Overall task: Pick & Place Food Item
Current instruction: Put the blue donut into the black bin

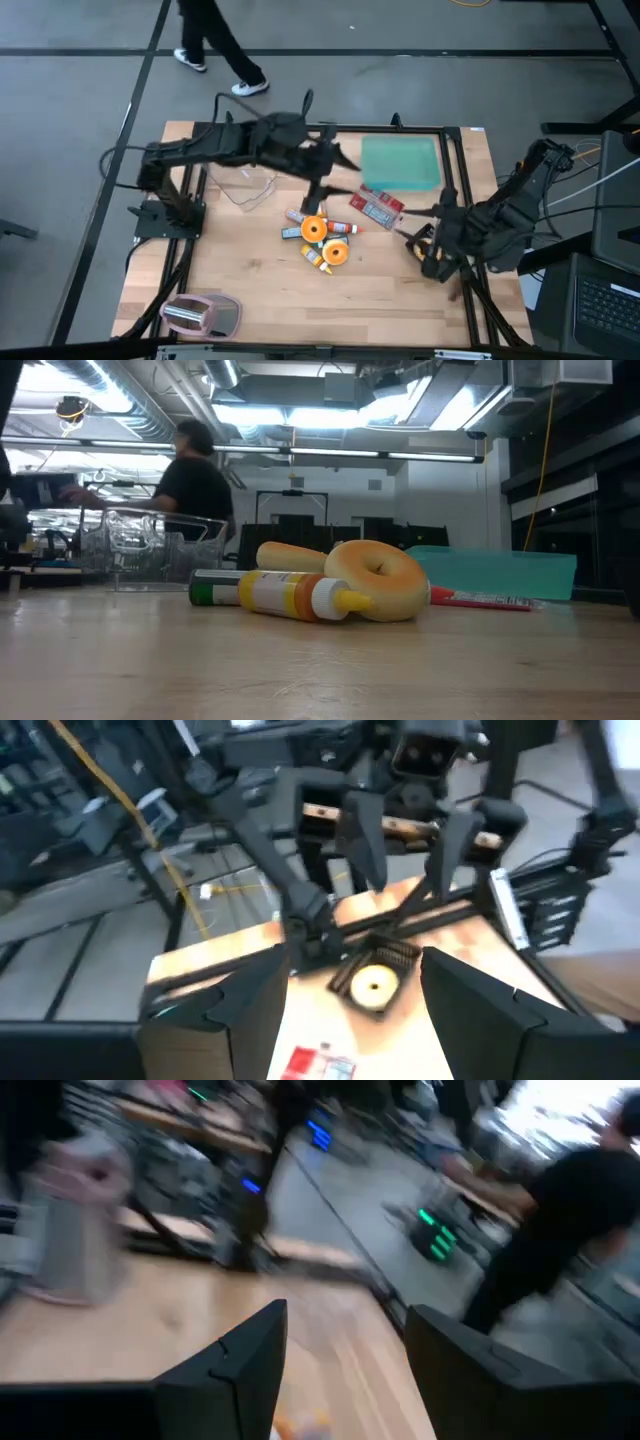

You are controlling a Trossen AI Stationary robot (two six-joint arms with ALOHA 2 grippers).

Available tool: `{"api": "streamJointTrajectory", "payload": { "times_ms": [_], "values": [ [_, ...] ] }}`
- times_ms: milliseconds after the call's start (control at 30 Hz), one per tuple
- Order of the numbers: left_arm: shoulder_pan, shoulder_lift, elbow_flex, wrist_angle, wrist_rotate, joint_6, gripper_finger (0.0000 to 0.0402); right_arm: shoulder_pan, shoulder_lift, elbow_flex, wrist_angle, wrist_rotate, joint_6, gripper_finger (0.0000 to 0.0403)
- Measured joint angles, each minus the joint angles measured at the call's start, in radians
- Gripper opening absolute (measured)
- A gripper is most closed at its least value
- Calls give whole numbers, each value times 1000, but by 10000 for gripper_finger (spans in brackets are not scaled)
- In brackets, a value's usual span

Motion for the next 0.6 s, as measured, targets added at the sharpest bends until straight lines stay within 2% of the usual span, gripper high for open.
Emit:
{"api": "streamJointTrajectory", "payload": {
  "times_ms": [133,233,367,467,600],
  "values": [
    [-50,-136,-261,255,-27,-11,223,9,-2,0,243,-235,-207,201],
    [-85,-256,-502,453,-47,-14,223,9,-2,0,302,-354,-287,201],
    [-105,-404,-868,740,-133,-64,223,-2,-4,-32,296,-361,-279,201],
    [-92,-490,-1127,959,-182,-134,223,-43,-3,-119,327,-388,-200,201],
    [-78,-541,-1373,1085,-255,-243,223,-110,-5,-294,503,-389,-91,201]
  ]
}}
